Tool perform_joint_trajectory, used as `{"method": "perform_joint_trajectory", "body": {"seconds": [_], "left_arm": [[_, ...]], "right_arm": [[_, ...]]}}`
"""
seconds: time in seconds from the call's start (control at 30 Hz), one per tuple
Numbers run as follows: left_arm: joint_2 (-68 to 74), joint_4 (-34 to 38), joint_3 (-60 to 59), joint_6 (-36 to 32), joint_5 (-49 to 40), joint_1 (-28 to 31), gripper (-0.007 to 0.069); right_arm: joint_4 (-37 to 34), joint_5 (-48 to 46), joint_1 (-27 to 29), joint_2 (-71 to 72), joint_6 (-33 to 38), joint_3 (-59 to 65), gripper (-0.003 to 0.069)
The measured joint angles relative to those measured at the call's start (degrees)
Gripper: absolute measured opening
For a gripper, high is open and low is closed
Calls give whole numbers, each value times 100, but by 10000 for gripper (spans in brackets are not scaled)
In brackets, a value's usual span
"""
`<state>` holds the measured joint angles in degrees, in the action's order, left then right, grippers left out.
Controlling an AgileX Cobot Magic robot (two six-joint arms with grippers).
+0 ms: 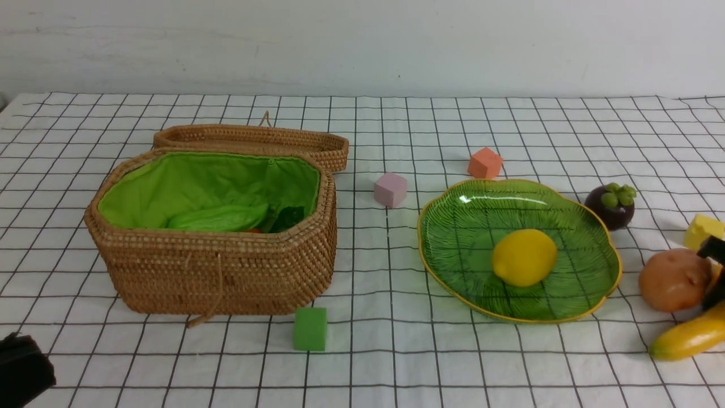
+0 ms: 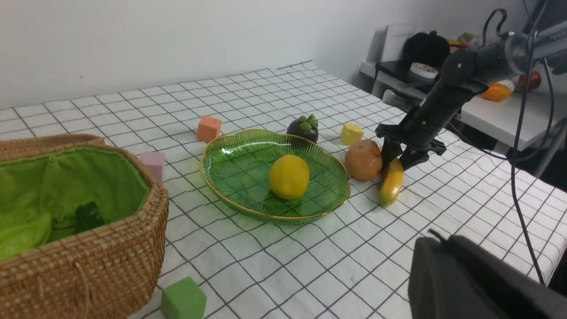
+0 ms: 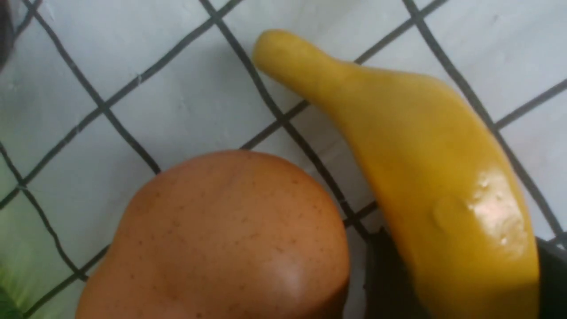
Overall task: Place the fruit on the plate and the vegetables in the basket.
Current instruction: Use the right arm to grab a banana and put it into the right plate
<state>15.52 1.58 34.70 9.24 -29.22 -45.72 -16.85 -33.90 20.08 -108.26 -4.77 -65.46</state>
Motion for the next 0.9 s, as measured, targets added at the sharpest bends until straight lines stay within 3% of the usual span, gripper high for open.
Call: {"method": "perform_joint_trajectory", "body": {"seconds": [0.9], "left_arm": [[0,30,0,0,-416,0,8]], "right_arm": [[204,-920,-12,2095,-10,59,342]]}}
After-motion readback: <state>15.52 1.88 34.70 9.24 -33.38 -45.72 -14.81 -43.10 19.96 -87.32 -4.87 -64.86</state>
